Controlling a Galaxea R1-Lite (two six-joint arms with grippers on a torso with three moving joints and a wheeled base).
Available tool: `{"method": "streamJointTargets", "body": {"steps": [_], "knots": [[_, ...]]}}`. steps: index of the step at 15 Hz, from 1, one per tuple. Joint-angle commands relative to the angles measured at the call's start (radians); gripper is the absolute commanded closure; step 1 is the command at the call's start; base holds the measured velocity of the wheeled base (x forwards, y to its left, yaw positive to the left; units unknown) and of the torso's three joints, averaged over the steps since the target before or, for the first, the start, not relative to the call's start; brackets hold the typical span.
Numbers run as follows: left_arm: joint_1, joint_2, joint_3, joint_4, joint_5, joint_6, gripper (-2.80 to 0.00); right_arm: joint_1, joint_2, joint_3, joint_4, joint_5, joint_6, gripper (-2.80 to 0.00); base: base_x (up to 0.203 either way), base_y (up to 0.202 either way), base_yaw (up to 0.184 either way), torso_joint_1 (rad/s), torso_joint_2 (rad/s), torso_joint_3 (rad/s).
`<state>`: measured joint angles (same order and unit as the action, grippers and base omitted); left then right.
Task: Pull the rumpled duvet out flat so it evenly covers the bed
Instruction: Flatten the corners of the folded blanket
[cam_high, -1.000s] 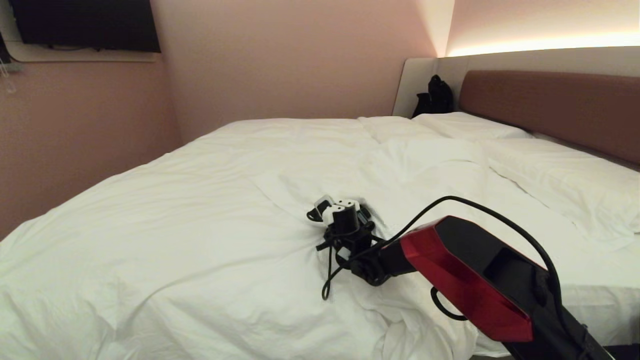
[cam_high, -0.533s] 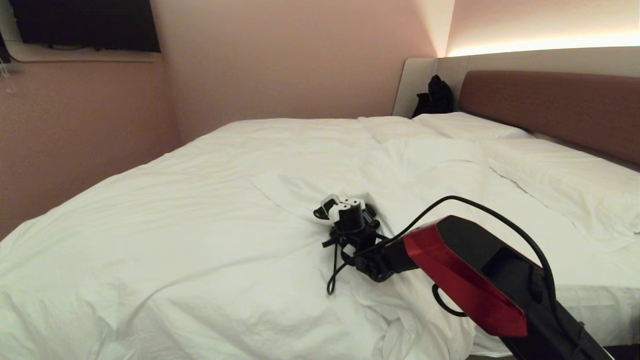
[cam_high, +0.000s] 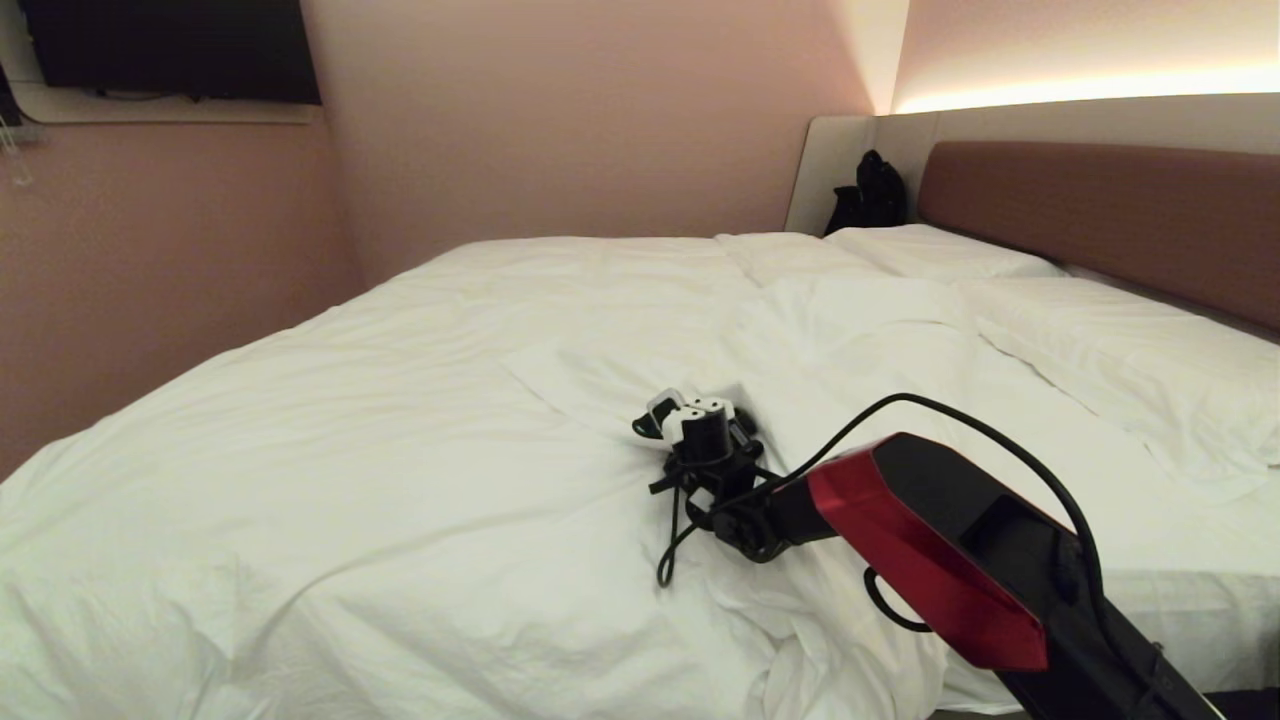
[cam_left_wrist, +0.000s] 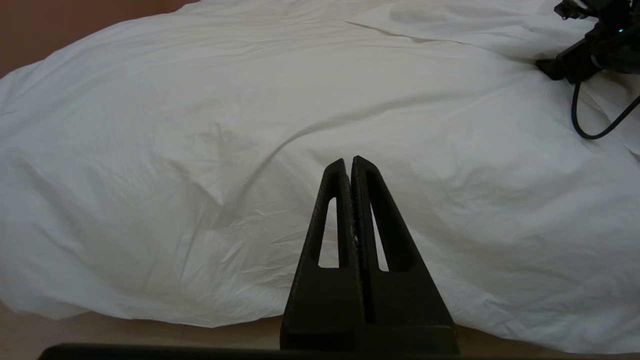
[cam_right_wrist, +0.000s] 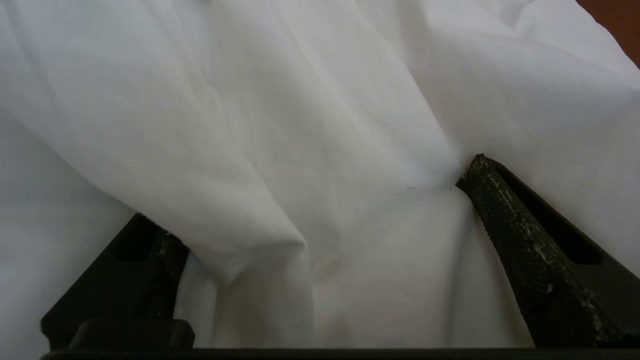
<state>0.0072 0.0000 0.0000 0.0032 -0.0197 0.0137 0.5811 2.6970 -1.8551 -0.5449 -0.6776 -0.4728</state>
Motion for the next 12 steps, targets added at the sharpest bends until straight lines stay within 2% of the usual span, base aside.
{"method": "streamJointTargets", "body": {"steps": [1, 3, 4, 12], "knots": [[0.000, 0.000, 0.000, 0.000, 0.000, 0.000, 0.00, -0.003, 0.007, -0.001, -0.003, -0.004, -0.003, -2.80, 0.000, 0.000, 0.000, 0.000, 0.00, 0.000], [0.000, 0.000, 0.000, 0.000, 0.000, 0.000, 0.00, -0.010, 0.008, -0.001, -0.003, -0.004, -0.003, -2.80, 0.000, 0.000, 0.000, 0.000, 0.00, 0.000], [0.000, 0.000, 0.000, 0.000, 0.000, 0.000, 0.00, -0.012, 0.009, -0.001, -0.003, -0.003, -0.003, 0.00, 0.000, 0.000, 0.000, 0.000, 0.00, 0.000], [0.000, 0.000, 0.000, 0.000, 0.000, 0.000, 0.00, -0.013, 0.015, -0.001, -0.004, -0.002, 0.005, 0.00, 0.000, 0.000, 0.000, 0.000, 0.00, 0.000]]}}
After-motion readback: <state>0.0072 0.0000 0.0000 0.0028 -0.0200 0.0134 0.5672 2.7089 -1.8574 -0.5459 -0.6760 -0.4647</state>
